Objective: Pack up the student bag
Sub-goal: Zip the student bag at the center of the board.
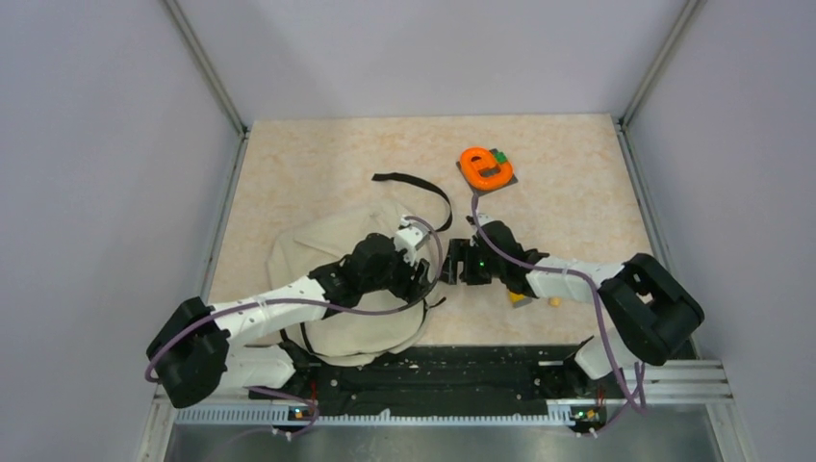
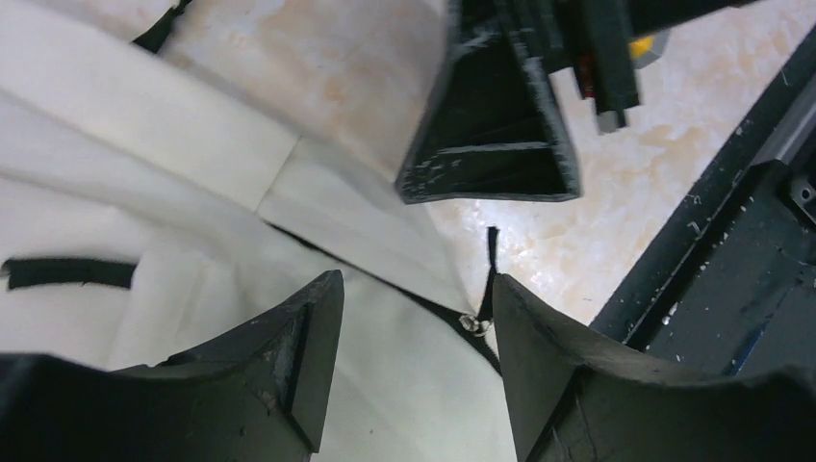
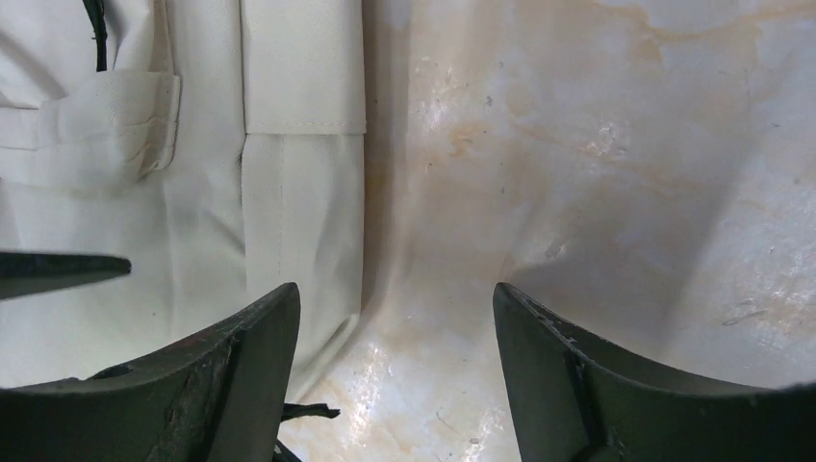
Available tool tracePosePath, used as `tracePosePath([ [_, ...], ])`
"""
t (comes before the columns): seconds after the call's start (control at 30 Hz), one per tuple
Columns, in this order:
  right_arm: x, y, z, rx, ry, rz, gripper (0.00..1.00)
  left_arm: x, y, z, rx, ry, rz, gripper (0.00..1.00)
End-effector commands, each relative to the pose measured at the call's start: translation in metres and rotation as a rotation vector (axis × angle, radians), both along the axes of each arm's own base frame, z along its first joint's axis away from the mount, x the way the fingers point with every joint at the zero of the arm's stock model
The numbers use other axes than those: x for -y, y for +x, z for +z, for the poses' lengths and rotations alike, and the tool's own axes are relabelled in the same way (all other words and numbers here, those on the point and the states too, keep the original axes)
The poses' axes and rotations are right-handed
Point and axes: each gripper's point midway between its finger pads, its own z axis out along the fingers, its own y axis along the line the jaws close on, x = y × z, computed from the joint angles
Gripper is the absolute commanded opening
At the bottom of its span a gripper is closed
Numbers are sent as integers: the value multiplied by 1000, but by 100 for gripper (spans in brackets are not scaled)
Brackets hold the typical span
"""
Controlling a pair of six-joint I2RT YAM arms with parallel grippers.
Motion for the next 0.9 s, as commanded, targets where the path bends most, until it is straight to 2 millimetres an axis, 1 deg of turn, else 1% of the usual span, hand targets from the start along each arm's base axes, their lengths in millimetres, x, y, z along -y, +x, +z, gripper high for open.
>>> tracePosePath([
  [0.0, -10, 10, 8, 21, 63, 7, 73, 31, -6, 21, 117, -56, -125, 63],
  [0.1, -8, 13, 5, 17, 52, -2, 73, 45, -15, 13, 131, -14, -198, 63],
  [0.27, -2, 13, -3, -6, 47, -21, 73, 61, -20, -11, 100, 110, -280, 62],
  [0.33, 0, 12, -4, -9, 46, -25, 73, 60, -21, -20, 111, 171, -283, 61],
  [0.47, 4, 11, -7, -16, 47, -38, 73, 61, -19, -31, 160, 237, -286, 61],
  [0.53, 5, 11, -7, -19, 53, -40, 73, 58, -18, -37, 185, 284, -275, 59],
  [0.7, 5, 11, -9, -24, 60, -35, 73, 53, -22, -51, 219, 372, -276, 55],
  [0.73, 5, 11, -9, -25, 63, -34, 73, 54, -23, -53, 225, 382, -275, 51],
  [0.83, -3, 9, -9, -40, 83, 10, 73, 54, -23, -54, 245, 402, -245, 20],
  [0.87, -6, 8, -9, -46, 89, 34, 73, 54, -24, -51, 256, 397, -231, 11],
])
